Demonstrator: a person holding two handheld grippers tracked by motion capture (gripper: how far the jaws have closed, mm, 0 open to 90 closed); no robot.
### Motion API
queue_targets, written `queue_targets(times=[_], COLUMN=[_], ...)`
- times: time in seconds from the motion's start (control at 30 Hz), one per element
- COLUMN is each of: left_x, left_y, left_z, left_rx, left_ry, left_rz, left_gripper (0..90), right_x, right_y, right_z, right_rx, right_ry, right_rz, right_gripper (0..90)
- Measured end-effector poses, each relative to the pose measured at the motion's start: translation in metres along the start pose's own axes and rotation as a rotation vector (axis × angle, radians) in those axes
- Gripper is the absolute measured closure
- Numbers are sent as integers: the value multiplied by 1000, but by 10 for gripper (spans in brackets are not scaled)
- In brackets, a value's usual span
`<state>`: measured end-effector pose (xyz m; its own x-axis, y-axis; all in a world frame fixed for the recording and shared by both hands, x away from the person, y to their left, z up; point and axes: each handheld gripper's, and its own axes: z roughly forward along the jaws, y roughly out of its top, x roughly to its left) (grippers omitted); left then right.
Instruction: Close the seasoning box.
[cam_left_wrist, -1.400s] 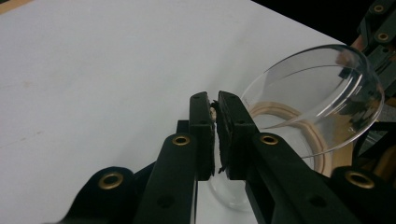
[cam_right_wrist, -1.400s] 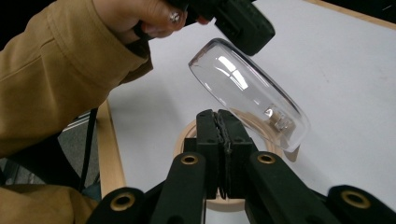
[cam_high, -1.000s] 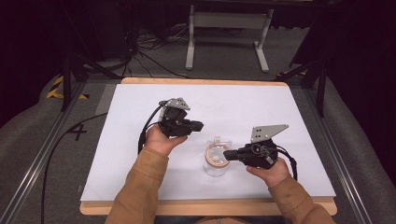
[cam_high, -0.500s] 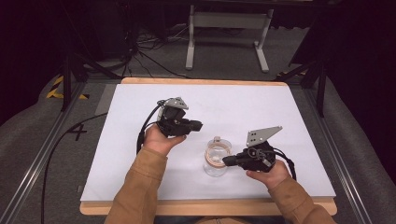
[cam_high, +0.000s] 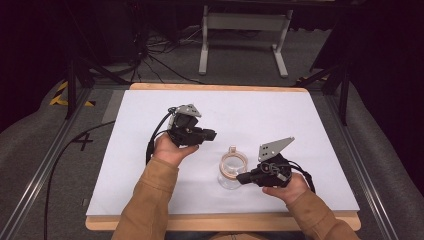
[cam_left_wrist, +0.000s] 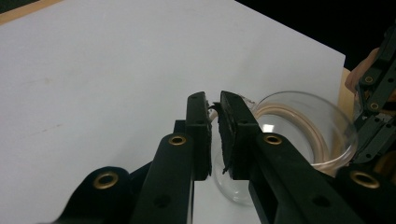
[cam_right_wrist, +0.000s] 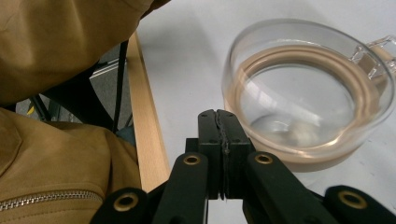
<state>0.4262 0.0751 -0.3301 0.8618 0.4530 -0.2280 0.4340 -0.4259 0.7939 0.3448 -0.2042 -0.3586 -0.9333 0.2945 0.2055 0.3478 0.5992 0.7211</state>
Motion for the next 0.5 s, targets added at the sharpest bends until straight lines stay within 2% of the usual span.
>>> queue_targets(times=[0.17, 0.37, 0.5], left_x=[0, 0, -1], left_y=[0, 0, -2], left_z=[0, -1, -4], left_rx=[-1, -9, -15], left_ry=[0, 10, 22], left_rz=[-2, 4, -7], left_gripper=[820, 803, 784], right_x=[2, 4, 4], right_y=[1, 2, 5], right_z=[1, -4, -14], right_rx=[13, -15, -62], right_ry=[8, -12, -55], right_rz=[-2, -10, -26], right_gripper=[893, 893, 876])
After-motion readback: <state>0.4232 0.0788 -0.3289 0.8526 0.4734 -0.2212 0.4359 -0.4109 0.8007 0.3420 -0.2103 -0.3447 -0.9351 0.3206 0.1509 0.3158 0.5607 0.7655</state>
